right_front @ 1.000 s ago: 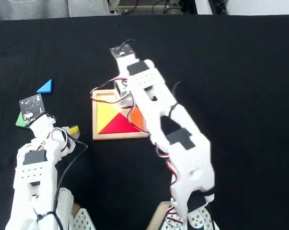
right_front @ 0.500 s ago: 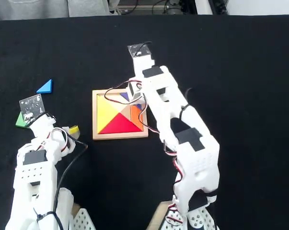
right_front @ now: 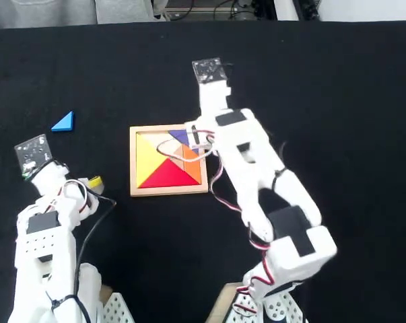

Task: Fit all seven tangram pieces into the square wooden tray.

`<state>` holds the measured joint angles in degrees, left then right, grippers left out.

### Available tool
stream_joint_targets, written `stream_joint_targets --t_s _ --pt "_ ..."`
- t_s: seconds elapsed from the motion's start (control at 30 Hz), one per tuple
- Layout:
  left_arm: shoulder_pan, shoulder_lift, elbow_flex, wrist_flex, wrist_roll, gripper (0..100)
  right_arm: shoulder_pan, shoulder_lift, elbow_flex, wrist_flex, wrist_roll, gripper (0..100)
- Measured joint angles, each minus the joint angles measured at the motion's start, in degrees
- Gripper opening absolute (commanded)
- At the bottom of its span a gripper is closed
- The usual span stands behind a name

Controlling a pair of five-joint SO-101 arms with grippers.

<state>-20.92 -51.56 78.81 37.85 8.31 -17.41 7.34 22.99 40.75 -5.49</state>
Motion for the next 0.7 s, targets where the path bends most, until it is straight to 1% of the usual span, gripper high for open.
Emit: stream_joint_targets --t_s 0.1,0.17,0.23,0.33,0.5,0.57,0.63,0.7 --pt "-2.29 0.0 0.0 0.0 0.0 27 0.7 -0.62 3.87 -5.98 0.0 1.1" --pt "-3.16 0.0 0.0 0.09 0.0 27 1.05 -0.62 4.22 -7.3 0.0 1.1" --pt "-3.52 0.0 -0.88 2.2 0.0 27 1.32 -0.62 4.22 -7.91 0.0 1.1" --pt "-3.6 0.0 -6.59 9.05 -1.76 27 1.49 -0.62 4.22 -8.09 0.0 1.1" --pt "-3.6 0.26 -20.75 21.98 -8.35 27 1.49 -0.62 4.22 -8.09 0.0 1.1" --pt "-3.69 2.29 -25.85 26.81 -11.6 27 1.49 -0.62 4.22 -8.09 0.0 1.1" --pt "-5.63 5.71 -29.89 31.3 -14.33 27 1.49 -0.62 4.22 -8.09 0.0 1.1" --pt "-9.23 10.2 -33.41 33.14 -14.95 27 1.49 -0.62 4.22 -8.09 0.0 1.1"
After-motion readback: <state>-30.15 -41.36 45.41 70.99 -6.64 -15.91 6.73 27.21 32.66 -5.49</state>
